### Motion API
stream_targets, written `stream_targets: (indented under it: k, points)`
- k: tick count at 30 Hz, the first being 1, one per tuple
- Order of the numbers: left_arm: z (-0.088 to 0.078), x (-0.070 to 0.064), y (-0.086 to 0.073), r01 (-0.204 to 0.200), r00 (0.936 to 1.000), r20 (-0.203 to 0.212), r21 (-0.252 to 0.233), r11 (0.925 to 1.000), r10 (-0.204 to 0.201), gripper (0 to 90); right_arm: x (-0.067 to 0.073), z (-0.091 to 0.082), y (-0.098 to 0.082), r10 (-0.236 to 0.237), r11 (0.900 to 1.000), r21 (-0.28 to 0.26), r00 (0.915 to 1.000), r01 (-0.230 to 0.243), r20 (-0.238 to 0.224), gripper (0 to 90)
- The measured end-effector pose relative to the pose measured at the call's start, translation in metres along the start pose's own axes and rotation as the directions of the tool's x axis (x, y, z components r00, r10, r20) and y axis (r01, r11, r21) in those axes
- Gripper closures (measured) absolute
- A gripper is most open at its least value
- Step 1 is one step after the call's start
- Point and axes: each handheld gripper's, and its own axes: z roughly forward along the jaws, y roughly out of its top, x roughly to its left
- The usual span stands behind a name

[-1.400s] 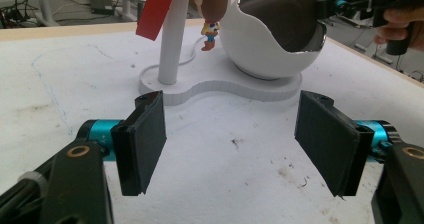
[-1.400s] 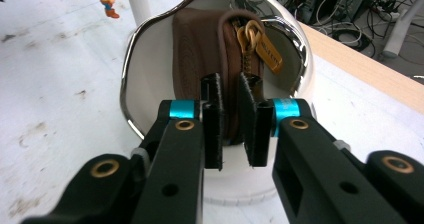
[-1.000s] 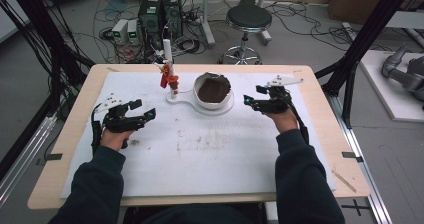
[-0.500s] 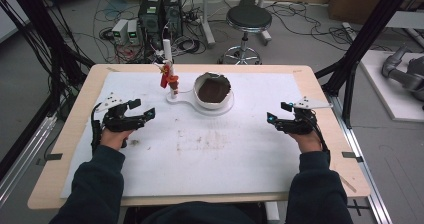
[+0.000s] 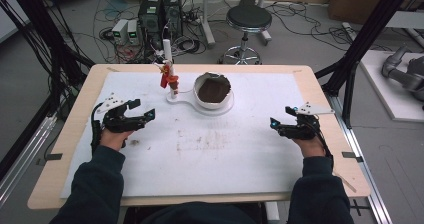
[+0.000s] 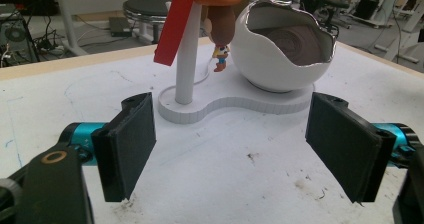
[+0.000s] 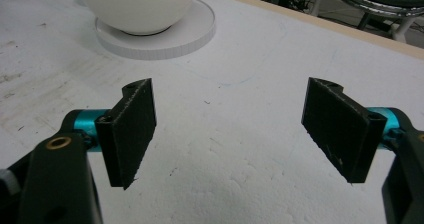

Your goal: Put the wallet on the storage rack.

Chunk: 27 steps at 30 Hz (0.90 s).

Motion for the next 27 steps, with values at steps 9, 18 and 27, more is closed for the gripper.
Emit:
stream_targets:
  k: [9,18,27]
  points:
    - [-0.0020,-0.0014,0.0005,-0.013,0.9999,0.001,-0.002,0.9999,0.013,20.3,0.0055,-0.0027,0.0017,0.003,1.000,-0.012,0.9999,-0.003,0.014,22.0]
    - [-0.0019,-0.0006,-0.0006,-0.007,1.0000,-0.002,0.001,1.0000,0.007,20.6,0.0058,-0.0007,0.0017,-0.007,1.000,-0.001,0.9998,0.007,0.017,22.1]
    - [-0.0005,-0.0018,-0.0023,-0.009,1.0000,0.001,0.004,1.0000,0.009,21.2,0.0050,-0.0002,0.0019,-0.004,1.000,-0.003,0.9999,0.004,0.013,22.0]
